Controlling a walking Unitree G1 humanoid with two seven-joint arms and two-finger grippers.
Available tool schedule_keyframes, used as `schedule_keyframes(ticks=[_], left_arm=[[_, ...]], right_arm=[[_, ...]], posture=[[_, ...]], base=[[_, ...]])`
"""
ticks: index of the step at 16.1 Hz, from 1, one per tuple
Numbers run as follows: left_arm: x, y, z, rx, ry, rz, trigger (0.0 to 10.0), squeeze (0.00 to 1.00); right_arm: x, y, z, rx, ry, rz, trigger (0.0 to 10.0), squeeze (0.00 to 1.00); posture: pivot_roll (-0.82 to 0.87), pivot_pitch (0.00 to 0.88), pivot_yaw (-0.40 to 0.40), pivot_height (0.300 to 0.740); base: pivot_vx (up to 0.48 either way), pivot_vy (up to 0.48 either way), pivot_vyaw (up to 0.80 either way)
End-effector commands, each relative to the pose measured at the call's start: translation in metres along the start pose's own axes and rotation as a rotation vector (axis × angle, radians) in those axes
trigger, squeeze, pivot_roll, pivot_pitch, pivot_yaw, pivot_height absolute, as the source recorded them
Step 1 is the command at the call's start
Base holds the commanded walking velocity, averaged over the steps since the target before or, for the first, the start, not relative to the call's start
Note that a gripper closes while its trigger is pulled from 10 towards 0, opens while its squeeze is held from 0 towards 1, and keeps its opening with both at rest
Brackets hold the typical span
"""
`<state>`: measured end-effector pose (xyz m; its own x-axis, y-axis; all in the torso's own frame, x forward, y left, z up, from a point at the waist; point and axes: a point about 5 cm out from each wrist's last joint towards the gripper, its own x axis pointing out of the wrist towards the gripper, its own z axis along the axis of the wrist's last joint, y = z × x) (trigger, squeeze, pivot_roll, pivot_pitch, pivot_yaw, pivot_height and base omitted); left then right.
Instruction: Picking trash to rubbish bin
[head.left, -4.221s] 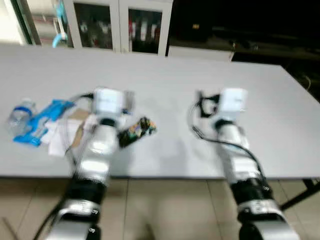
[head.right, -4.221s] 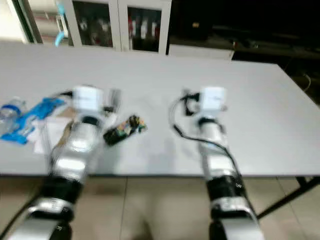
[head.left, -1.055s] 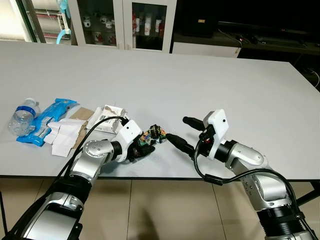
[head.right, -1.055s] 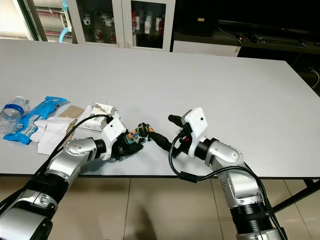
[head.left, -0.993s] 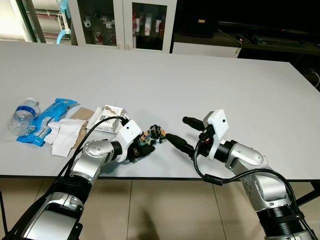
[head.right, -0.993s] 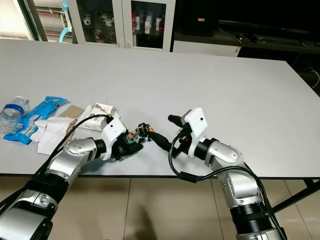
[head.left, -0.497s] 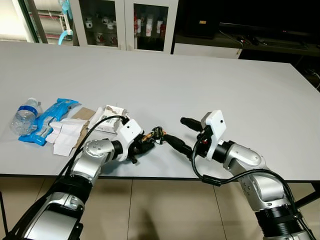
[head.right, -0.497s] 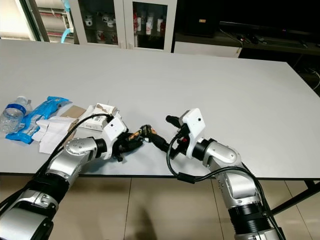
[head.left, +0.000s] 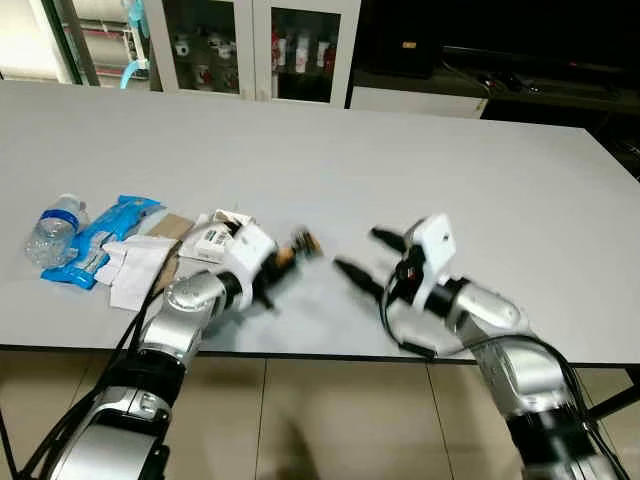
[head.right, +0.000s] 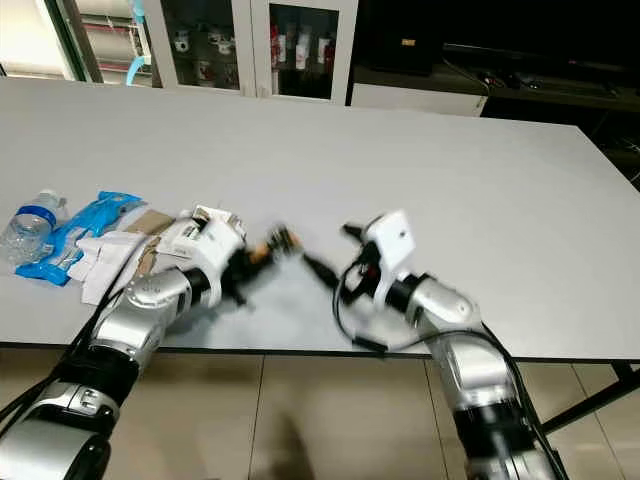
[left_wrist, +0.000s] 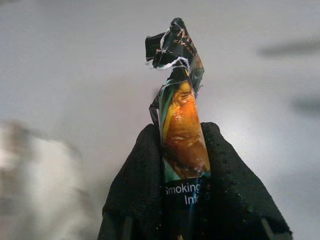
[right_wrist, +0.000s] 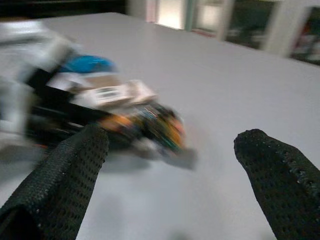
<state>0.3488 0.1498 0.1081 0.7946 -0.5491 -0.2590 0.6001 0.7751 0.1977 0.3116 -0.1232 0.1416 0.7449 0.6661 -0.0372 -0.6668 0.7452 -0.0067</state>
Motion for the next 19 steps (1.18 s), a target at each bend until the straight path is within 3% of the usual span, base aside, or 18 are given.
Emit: schedule_keyframes(ticks=[1,5,6,9,14,19], left_arm=[[0.002,0.011,0.029,0.021,-0.122,0.117,10.0,0.00],[-0.001,0.023,0.066,0.039,-0.295,0.364,10.0,0.00],[-0.001,0.022,0.073,0.043,-0.346,0.431,10.0,0.00],[-0.002,0.021,0.073,0.008,-0.381,0.568,10.0,0.00],[-0.002,0.025,0.066,-0.025,-0.349,0.695,10.0,0.00],[0.005,0.019,0.061,-0.016,-0.304,0.691,10.0,0.00]], right_arm=[[-0.001,-0.018,0.008,-0.041,-0.032,-0.140,10.0,0.00],[0.003,-0.044,0.023,-0.047,-0.129,-0.436,10.0,0.00],[0.002,-0.052,0.027,-0.032,-0.170,-0.573,10.0,0.00],[-0.002,-0.062,0.030,-0.027,-0.237,-0.799,10.0,0.00],[0.001,-0.060,0.020,-0.022,-0.242,-0.824,10.0,0.00],[0.006,-0.052,0.010,0.011,-0.221,-0.790,10.0,0.00]], posture=[[-0.01,0.003,-0.079,0.740],[0.00,0.004,-0.076,0.740],[0.00,0.004,-0.076,0.740],[0.00,0.000,-0.073,0.740],[0.00,0.001,-0.078,0.740],[0.00,0.006,-0.075,0.740]], base=[[0.000,0.000,0.00],[0.000,0.000,0.00],[0.000,0.000,0.00],[0.000,0.000,0.00],[0.000,0.000,0.00],[-0.049,0.000,0.00]])
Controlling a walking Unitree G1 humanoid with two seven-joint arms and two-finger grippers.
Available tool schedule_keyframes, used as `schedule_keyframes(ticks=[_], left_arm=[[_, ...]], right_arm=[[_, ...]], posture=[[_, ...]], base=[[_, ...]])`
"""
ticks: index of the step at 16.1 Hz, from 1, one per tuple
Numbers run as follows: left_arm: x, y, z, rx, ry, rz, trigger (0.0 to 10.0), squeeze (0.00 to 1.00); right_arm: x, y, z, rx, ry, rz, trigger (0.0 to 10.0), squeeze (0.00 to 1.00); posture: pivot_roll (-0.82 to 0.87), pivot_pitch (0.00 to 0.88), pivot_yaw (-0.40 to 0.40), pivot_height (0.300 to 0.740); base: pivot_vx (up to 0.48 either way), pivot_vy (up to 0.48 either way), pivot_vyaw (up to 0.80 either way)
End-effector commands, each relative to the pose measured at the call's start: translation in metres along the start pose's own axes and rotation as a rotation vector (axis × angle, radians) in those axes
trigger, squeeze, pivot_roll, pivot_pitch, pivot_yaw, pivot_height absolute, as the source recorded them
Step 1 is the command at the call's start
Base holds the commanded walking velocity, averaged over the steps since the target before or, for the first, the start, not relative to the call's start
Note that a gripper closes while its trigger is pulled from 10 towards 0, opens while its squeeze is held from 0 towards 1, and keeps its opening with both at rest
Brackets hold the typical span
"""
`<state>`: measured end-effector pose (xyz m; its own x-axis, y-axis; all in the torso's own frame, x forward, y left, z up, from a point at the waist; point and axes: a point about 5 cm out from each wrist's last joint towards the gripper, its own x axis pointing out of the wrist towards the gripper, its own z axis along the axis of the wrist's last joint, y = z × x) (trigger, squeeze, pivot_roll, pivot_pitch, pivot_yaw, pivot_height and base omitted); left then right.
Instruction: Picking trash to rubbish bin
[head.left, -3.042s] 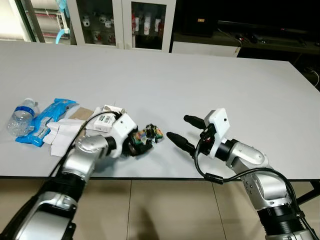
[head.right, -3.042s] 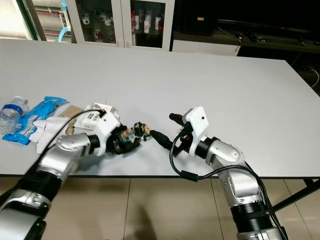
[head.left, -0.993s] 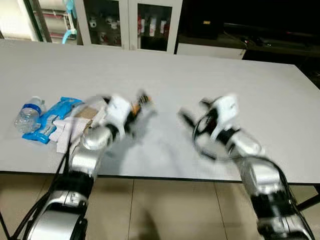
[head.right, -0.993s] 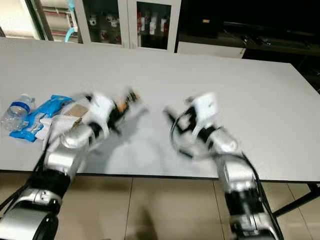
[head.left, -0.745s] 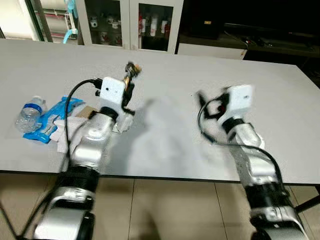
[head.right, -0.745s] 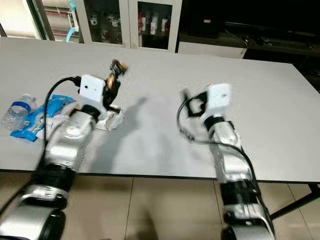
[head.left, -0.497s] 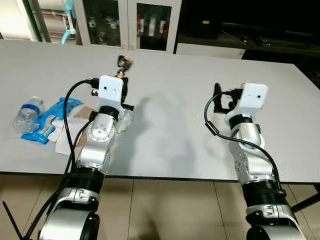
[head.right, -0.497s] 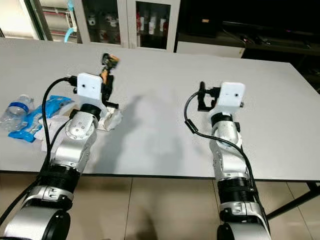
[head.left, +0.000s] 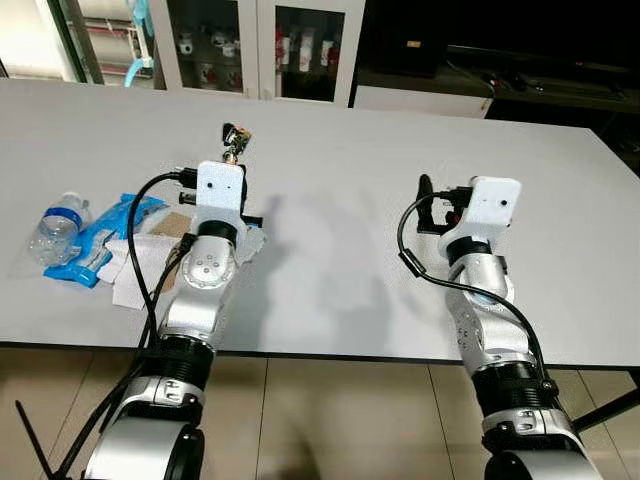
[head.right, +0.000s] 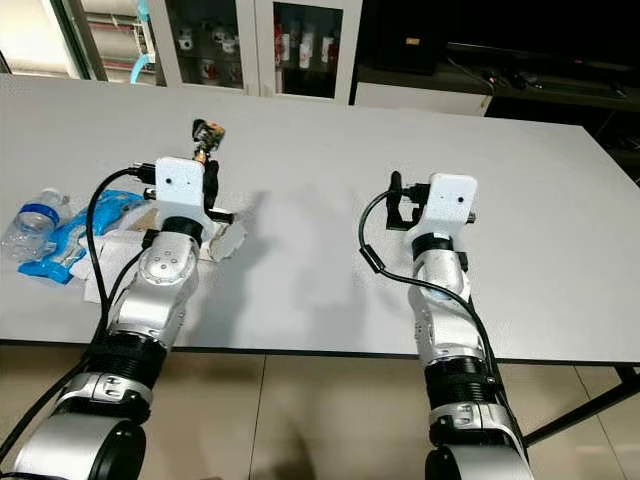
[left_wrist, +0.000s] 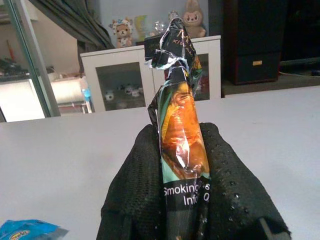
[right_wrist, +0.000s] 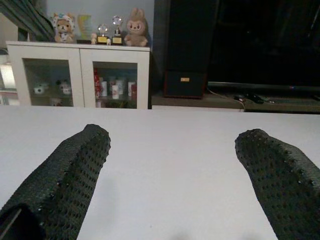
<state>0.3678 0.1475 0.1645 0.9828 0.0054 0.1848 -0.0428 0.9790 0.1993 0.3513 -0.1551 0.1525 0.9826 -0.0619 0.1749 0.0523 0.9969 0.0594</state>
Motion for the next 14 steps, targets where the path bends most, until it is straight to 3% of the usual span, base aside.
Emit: schedule_keyframes(ticks=[1,14], left_arm=[[0.0025,-0.0061,0.0041,0.011,-0.008,-0.006,10.0,0.00],[0.0009,-0.0128,0.0031,0.002,-0.009,-0.029,10.0,0.00]], right_arm=[[-0.0014,-0.0016,-0.0041,-0.002,0.006,0.003,10.0,0.00],[-0.0015,-0.0061,-0.0088,-0.013,0.025,0.017,10.0,0.00]], posture=[[0.00,0.011,-0.073,0.740],[-0.01,0.004,-0.078,0.740]], base=[[-0.330,0.000,0.00],[-0.349,0.000,0.00]])
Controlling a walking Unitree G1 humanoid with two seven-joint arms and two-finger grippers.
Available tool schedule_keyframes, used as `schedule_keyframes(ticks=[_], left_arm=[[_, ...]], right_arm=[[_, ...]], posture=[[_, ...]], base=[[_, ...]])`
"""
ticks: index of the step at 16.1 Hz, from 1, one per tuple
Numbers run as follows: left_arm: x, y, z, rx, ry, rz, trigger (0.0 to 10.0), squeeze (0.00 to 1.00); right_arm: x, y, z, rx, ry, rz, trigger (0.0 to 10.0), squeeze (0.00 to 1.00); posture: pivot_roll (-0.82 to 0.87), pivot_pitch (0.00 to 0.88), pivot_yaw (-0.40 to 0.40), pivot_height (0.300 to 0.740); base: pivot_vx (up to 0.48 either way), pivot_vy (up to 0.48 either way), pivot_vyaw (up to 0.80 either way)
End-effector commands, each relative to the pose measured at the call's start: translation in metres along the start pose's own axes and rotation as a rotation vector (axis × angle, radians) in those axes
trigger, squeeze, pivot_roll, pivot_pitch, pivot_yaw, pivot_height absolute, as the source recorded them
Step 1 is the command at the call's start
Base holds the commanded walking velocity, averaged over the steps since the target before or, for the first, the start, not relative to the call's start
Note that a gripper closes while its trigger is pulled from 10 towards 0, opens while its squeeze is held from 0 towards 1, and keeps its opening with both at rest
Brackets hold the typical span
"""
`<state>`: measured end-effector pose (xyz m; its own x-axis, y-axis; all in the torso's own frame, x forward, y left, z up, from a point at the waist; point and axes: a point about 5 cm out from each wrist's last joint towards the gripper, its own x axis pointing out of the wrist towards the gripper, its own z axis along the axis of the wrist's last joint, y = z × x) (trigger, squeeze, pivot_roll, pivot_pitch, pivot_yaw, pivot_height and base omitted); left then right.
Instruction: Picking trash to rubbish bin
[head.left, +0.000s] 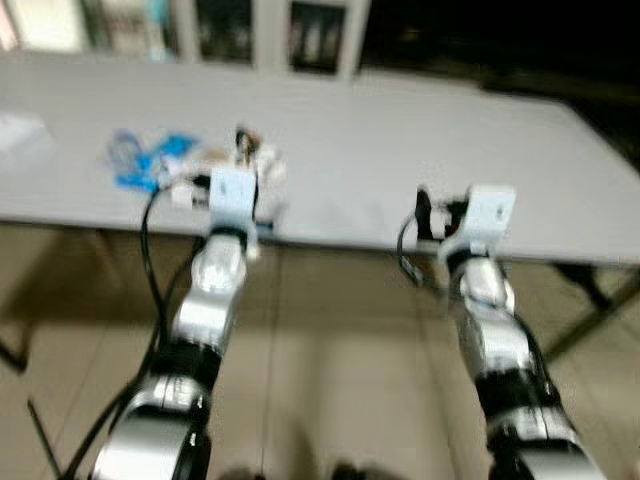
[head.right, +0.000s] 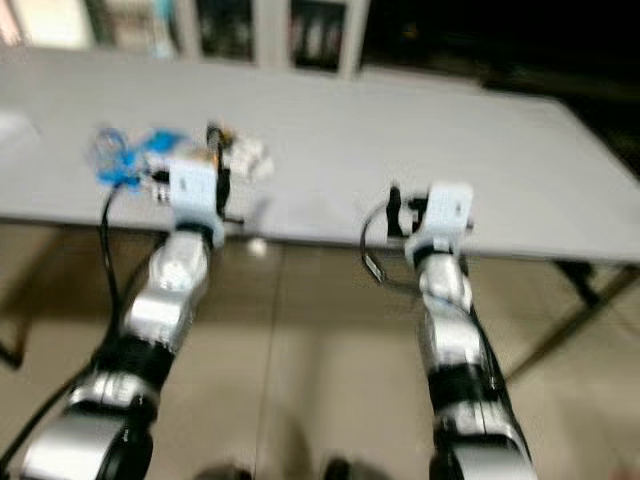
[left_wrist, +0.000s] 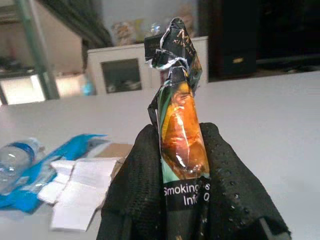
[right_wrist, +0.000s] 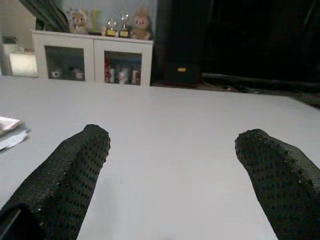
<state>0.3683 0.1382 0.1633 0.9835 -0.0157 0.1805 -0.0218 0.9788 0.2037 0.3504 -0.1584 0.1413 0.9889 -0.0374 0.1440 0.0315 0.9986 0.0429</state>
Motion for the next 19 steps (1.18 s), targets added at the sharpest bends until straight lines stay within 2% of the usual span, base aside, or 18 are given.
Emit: schedule_keyframes(ticks=[1,7,8,11,13,15,18,19], left_arm=[[0.001,-0.003,0.002,0.004,-0.007,-0.007,10.0,0.00],[0.000,-0.002,-0.001,-0.001,0.009,-0.002,10.0,0.00],[-0.002,-0.003,-0.014,0.018,0.078,-0.017,10.0,0.00],[-0.011,0.001,-0.030,-0.061,0.139,-0.021,10.0,0.00],[-0.015,0.003,-0.038,-0.046,0.169,-0.029,10.0,0.00],[-0.019,0.010,-0.050,-0.066,0.222,0.010,10.0,0.00],[-0.031,0.012,-0.074,-0.018,0.318,-0.011,10.0,0.00],[-0.041,0.012,-0.089,-0.024,0.391,-0.022,10.0,0.00]], right_arm=[[0.001,-0.002,0.002,0.003,-0.006,-0.006,10.0,0.00],[-0.001,-0.002,-0.002,-0.005,0.013,0.002,10.0,0.00],[-0.001,-0.003,-0.005,-0.011,0.027,-0.001,10.0,0.00],[-0.004,-0.005,-0.012,-0.006,0.059,-0.001,10.0,0.00],[-0.006,-0.006,-0.018,-0.001,0.086,0.001,10.0,0.00],[-0.010,-0.006,-0.027,-0.017,0.125,0.010,10.0,0.00],[-0.022,-0.005,-0.052,-0.052,0.224,0.057,10.0,0.00],[-0.030,-0.008,-0.066,-0.064,0.285,0.066,10.0,0.00]], posture=[[-0.01,0.006,-0.078,0.740],[-0.01,0.022,-0.083,0.740],[-0.01,0.022,-0.083,0.740],[-0.01,0.027,-0.085,0.740],[-0.01,0.028,-0.086,0.740],[-0.01,0.030,-0.088,0.740],[-0.01,0.030,-0.091,0.740],[-0.01,0.029,-0.092,0.740]], base=[[-0.356,0.000,0.00],[-0.334,0.000,0.00],[0.000,0.000,0.00],[0.000,0.000,0.00],[0.000,0.000,0.00],[0.184,0.000,0.00],[0.385,0.000,0.00],[0.337,0.000,0.00]])
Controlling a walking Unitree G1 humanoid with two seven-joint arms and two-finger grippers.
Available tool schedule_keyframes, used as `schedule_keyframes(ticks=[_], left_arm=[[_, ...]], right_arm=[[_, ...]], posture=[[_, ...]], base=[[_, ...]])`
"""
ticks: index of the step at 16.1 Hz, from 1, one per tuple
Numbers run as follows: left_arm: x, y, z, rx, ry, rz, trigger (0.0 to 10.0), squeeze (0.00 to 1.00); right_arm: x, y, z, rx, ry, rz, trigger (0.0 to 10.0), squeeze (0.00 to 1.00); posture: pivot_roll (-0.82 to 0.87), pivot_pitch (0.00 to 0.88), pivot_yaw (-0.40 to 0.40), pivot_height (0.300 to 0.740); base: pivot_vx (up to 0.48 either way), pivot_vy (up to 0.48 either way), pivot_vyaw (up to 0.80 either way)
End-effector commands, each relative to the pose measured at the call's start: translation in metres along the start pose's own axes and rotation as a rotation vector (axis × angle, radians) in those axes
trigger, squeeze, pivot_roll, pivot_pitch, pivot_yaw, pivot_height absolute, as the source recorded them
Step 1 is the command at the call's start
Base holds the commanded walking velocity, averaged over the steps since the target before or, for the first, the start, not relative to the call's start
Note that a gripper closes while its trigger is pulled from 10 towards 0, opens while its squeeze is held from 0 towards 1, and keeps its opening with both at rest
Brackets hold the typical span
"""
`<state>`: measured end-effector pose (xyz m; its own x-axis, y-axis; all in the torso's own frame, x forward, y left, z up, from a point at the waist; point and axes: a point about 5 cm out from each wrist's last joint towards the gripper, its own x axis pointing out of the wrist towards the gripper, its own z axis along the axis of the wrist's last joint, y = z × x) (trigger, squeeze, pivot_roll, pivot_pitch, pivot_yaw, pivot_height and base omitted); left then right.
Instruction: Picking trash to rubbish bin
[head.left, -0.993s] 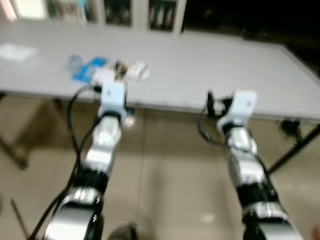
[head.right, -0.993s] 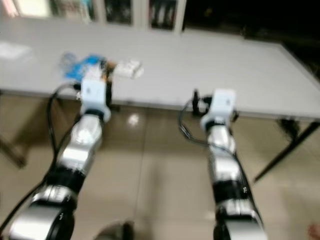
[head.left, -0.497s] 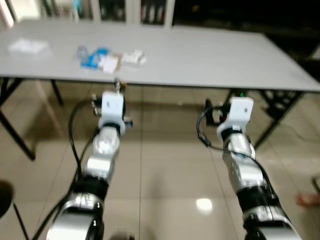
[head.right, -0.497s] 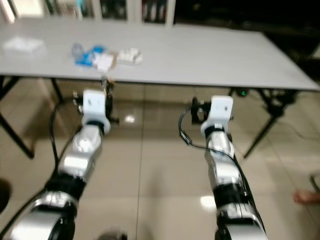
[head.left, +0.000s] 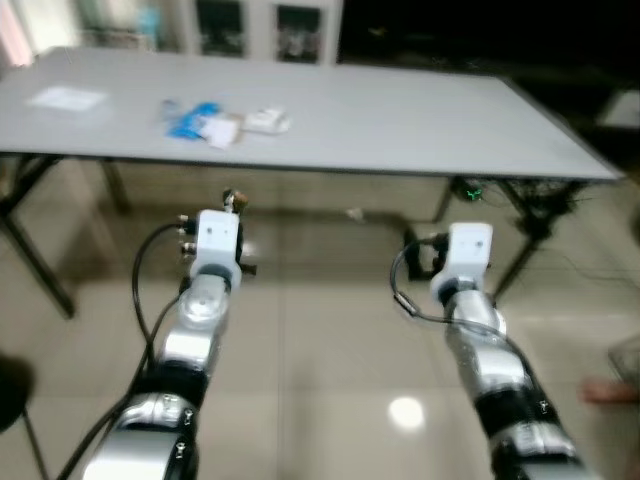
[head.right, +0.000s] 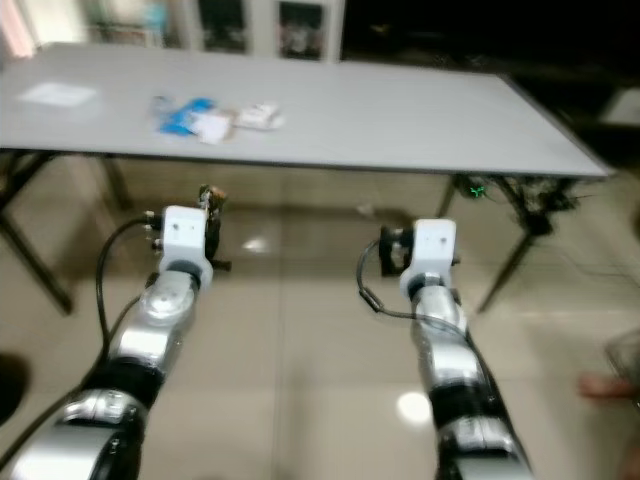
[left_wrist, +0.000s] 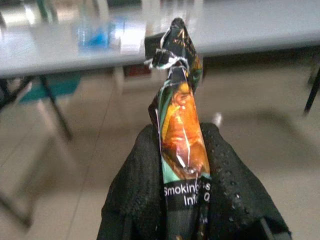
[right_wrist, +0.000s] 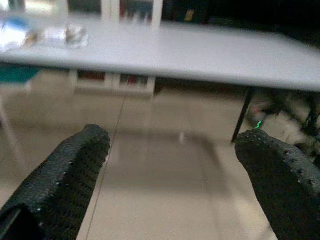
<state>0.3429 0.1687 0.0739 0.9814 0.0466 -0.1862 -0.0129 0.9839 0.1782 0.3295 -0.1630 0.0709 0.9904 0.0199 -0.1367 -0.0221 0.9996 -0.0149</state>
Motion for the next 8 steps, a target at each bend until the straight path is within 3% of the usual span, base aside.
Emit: schedule_keyframes(ticks=[1,2,4,6,8], left_arm=[[-0.002,0.000,-0.012,0.003,0.053,-0.027,10.0,0.00],[-0.004,-0.001,-0.015,-0.004,0.061,-0.031,10.0,0.00],[-0.009,0.002,-0.032,0.001,0.124,-0.018,10.0,0.00],[-0.018,0.004,-0.055,0.012,0.217,-0.032,10.0,0.00],[-0.035,0.005,-0.086,0.080,0.328,-0.060,10.0,0.00]], right_arm=[[-0.003,-0.002,-0.016,-0.025,0.072,0.011,10.0,0.00],[-0.004,-0.003,-0.021,-0.028,0.094,0.009,10.0,0.00],[-0.019,-0.009,-0.053,-0.050,0.224,0.007,10.0,0.00],[-0.027,-0.012,-0.070,-0.052,0.295,0.012,10.0,0.00],[-0.045,-0.010,-0.098,-0.058,0.424,0.043,10.0,0.00]], posture=[[-0.01,0.031,-0.095,0.740],[-0.01,0.030,-0.096,0.740],[0.00,0.029,-0.100,0.740],[0.00,0.029,-0.099,0.740],[0.00,0.024,-0.098,0.740]], base=[[0.000,0.000,0.56],[0.000,0.000,0.56],[0.000,0.000,0.80],[0.000,0.000,0.80],[0.000,0.000,0.80]])
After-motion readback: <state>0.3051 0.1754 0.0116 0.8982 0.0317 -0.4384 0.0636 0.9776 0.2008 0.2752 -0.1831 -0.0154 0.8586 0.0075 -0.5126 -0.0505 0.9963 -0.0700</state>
